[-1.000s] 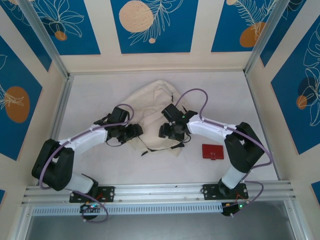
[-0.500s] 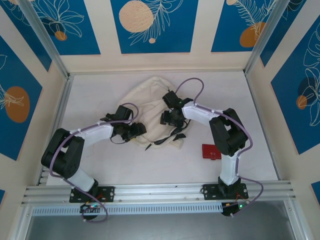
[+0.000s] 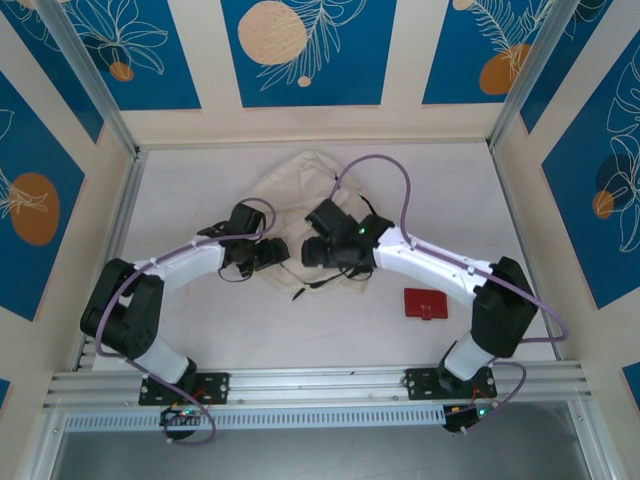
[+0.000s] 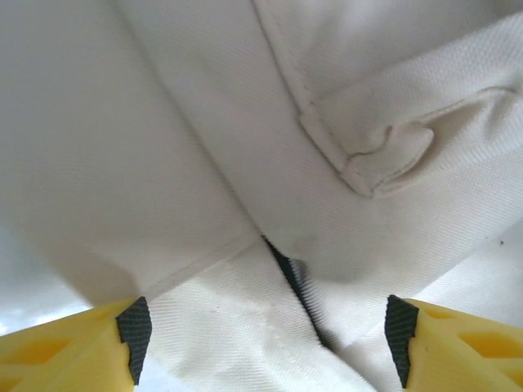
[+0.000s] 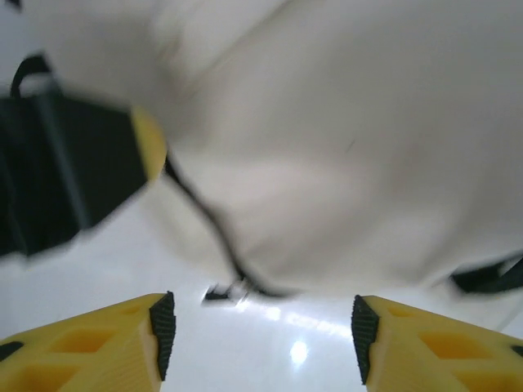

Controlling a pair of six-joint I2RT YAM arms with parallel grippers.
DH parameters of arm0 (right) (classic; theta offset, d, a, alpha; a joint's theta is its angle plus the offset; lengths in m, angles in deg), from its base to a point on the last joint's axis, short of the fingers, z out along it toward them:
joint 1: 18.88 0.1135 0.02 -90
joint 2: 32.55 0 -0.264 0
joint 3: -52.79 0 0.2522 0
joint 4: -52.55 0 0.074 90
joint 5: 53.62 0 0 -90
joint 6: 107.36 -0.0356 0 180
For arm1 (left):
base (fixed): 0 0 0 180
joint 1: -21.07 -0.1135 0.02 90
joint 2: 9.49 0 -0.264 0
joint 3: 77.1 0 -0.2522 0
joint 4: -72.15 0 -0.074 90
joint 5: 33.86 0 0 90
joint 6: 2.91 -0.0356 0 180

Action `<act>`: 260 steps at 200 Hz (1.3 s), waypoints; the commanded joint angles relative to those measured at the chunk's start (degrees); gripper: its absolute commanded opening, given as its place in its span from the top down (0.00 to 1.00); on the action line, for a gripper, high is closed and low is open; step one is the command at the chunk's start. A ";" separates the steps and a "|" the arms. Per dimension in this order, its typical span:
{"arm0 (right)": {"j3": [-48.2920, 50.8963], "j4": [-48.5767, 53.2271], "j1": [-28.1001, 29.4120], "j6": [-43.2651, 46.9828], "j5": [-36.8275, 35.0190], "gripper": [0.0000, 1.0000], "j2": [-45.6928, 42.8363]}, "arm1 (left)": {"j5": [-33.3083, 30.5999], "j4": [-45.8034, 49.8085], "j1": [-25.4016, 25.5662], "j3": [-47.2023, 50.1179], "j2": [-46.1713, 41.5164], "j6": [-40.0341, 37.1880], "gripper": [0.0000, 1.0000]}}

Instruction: Pack books, pencil case, and school supplies into a backpack

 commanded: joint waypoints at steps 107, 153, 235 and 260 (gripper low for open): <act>3.16 -7.69 12.11 -25.13 -3.76 0.50 12.28 | -4.14 6.42 -8.02 6.82 -13.89 -1.97 0.00; -1.09 -4.39 12.01 -29.68 -9.75 0.53 16.83 | -3.36 6.50 -9.29 7.71 -16.16 -2.50 0.00; -4.38 3.85 12.15 -33.29 -14.65 0.73 19.86 | -0.65 5.47 -9.45 8.56 -17.96 -2.07 0.00; -4.46 5.66 12.37 -32.94 -14.64 0.79 19.56 | -0.32 5.62 -9.51 8.51 -18.85 -2.21 0.00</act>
